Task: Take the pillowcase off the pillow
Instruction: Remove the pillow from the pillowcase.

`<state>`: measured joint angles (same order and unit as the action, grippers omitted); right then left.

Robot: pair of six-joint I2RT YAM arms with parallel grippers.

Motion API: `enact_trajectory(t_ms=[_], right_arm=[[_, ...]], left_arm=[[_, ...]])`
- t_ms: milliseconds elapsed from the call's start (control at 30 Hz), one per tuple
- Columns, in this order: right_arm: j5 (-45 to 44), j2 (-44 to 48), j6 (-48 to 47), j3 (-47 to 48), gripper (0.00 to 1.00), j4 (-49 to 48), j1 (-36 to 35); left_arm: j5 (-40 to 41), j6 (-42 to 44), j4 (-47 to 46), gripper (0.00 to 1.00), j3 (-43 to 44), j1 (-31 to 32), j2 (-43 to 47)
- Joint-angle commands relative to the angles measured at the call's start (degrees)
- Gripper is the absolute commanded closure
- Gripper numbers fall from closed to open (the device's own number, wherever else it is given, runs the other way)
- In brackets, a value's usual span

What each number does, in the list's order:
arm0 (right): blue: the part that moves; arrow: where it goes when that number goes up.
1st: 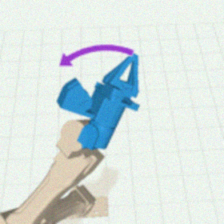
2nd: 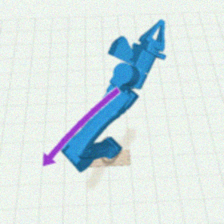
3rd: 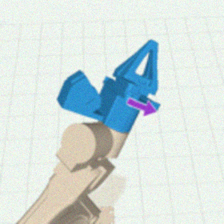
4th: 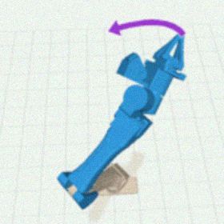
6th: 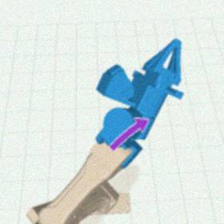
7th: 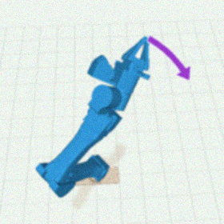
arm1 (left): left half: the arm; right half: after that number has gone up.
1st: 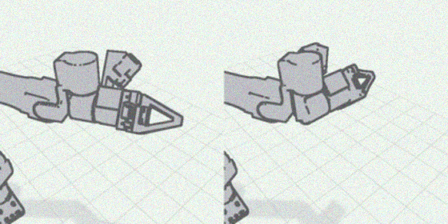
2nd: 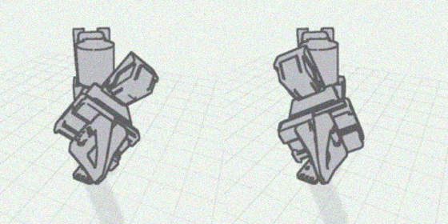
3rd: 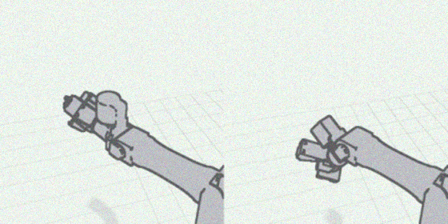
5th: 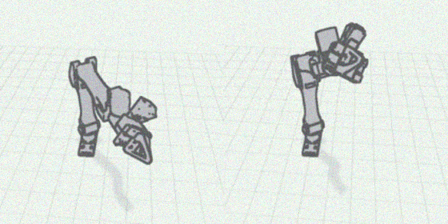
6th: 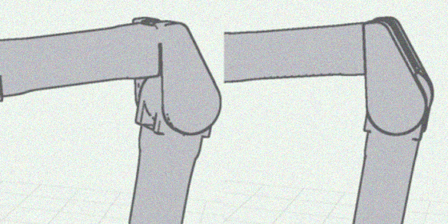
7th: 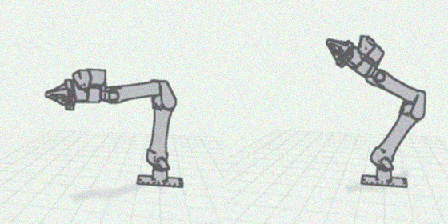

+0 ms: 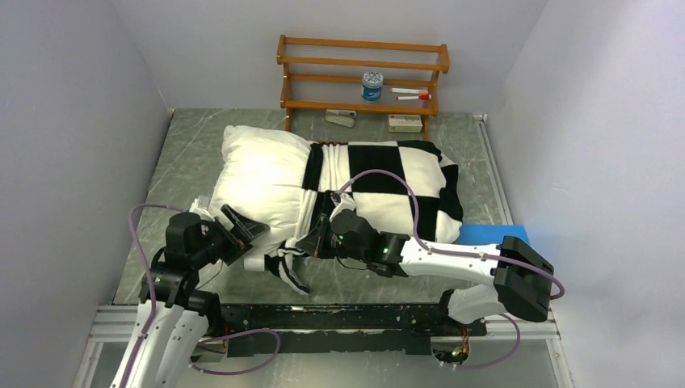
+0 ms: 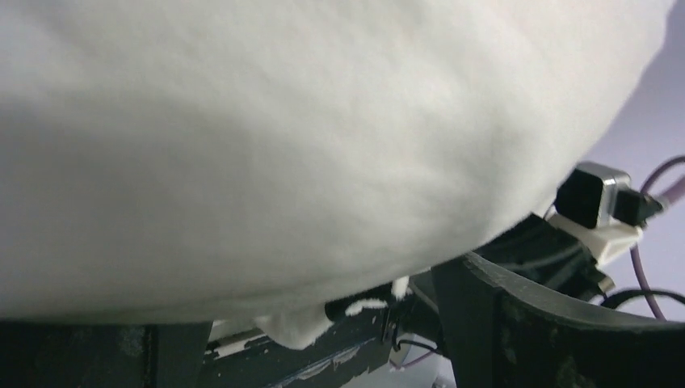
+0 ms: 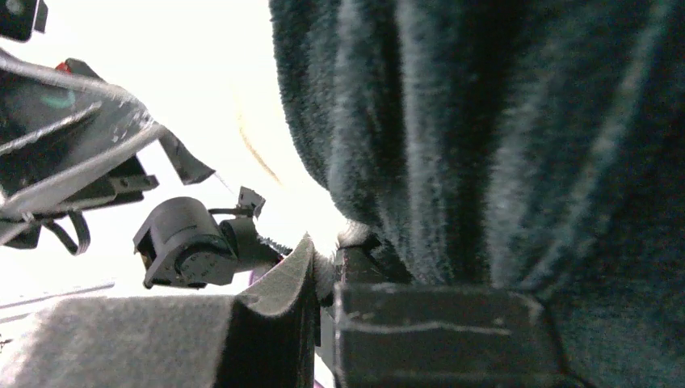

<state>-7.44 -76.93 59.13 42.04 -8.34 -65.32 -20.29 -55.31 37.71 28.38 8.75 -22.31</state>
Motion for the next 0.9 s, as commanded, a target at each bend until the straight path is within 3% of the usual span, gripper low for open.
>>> enact_trajectory(t_ms=[0,200,267,500,567,667,867], right_arm=[[1.6,-0.1,-3.5,4.1,1.0,0.8,0.6],[2.8,0.1,-5.4,6.0,1.0,2.0,0.5],[3.5,0.4,-5.2,5.9,1.0,1.8,0.5],[2.3,0.1,-6.8,6.9,1.0,5.1,0.1],[-6.3,1.2,-6.1,8.2,1.0,13.2,0.1],[-20.1,4.3,-5.3,5.9,1.0,23.0,0.3],[-32.9,8.8,-0.4,1.9,1.0,46.0,0.6]], left_arm=[[7.8,-1.8,-11.1,0.02,-1.4,-0.1,-5.5],[12.1,0.0,-17.8,0.02,1.6,1.1,-14.3],[13.5,-0.9,-19.9,0.09,1.1,2.8,-16.4],[26.1,-2.3,-18.3,0.79,5.2,16.8,-26.5],[30.0,-1.4,-15.0,0.94,8.1,19.4,-27.3],[34.8,1.9,-9.4,0.95,12.3,19.7,-26.0],[45.5,10.8,-0.6,0.95,22.1,19.7,-24.0]])
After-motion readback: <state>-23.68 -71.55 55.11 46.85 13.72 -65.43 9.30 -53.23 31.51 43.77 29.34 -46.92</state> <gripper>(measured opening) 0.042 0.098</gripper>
